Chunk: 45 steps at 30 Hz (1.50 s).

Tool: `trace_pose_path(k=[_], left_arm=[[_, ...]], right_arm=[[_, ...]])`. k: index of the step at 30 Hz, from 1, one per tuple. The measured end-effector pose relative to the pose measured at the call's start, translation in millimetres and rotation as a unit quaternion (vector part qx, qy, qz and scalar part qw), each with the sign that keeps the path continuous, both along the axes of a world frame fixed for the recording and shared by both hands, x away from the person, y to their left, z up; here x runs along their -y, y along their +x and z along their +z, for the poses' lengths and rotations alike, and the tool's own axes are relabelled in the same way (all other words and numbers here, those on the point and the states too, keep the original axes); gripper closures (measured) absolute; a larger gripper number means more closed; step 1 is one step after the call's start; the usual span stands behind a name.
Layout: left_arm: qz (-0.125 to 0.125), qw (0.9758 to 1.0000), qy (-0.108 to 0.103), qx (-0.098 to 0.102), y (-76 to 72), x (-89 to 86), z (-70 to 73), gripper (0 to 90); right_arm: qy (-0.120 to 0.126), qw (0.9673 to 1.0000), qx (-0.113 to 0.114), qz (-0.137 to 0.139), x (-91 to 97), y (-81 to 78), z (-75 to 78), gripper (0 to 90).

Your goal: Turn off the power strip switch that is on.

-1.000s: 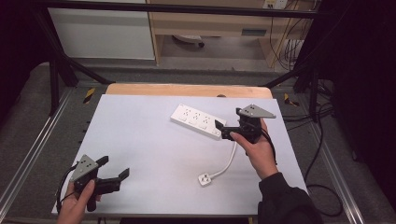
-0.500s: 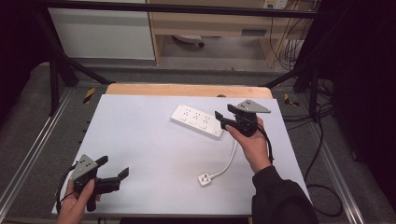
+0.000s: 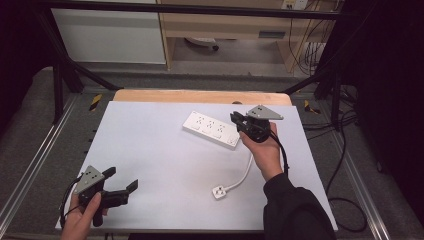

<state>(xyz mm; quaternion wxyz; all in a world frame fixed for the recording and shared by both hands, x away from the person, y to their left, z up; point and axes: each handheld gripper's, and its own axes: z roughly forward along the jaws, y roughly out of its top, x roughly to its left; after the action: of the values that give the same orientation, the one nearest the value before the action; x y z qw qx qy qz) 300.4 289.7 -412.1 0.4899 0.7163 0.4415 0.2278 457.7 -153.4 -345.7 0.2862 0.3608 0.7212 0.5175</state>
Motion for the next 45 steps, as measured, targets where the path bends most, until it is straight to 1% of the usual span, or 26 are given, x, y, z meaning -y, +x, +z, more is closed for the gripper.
trace_pose_path(k=[9,14,18,20,33,37,40,45], left_arm=[[-0.001,1.0000,0.000,-0.001,0.1,0.2,-0.1,5.4],[-0.002,1.0000,0.000,0.000,0.1,0.3,-0.2,5.5],[-0.002,1.0000,0.000,0.000,0.1,0.1,-0.1,5.4],[-0.001,1.0000,0.000,0.000,0.1,0.0,-0.1,5.4],[-0.002,1.0000,0.000,0.002,0.2,-0.1,0.2,5.4],[-0.002,1.0000,0.000,0.004,0.3,-0.4,0.4,5.4],[-0.002,1.0000,0.000,0.004,0.4,-0.6,0.5,5.4],[-0.002,1.0000,0.000,0.003,0.3,-0.6,0.5,5.4]], right_arm=[[-0.002,1.0000,-0.001,0.004,-5.5,8.3,-3.5,89.8],[-0.004,1.0000,-0.003,0.006,-8.4,12.1,-6.3,90.0],[0.000,1.0000,-0.009,0.004,-11.6,17.2,-10.5,90.0],[-0.002,0.9999,-0.012,0.004,-13.1,19.0,-11.8,90.0],[-0.010,0.9999,-0.013,0.002,-27.6,31.5,-15.8,90.0],[-0.009,0.9999,-0.013,0.001,-31.3,34.7,-16.8,90.0],[-0.010,0.9999,-0.013,0.000,-32.1,36.6,-18.0,90.0],[-0.008,0.9998,-0.019,-0.003,-32.9,40.8,-22.6,90.0]])
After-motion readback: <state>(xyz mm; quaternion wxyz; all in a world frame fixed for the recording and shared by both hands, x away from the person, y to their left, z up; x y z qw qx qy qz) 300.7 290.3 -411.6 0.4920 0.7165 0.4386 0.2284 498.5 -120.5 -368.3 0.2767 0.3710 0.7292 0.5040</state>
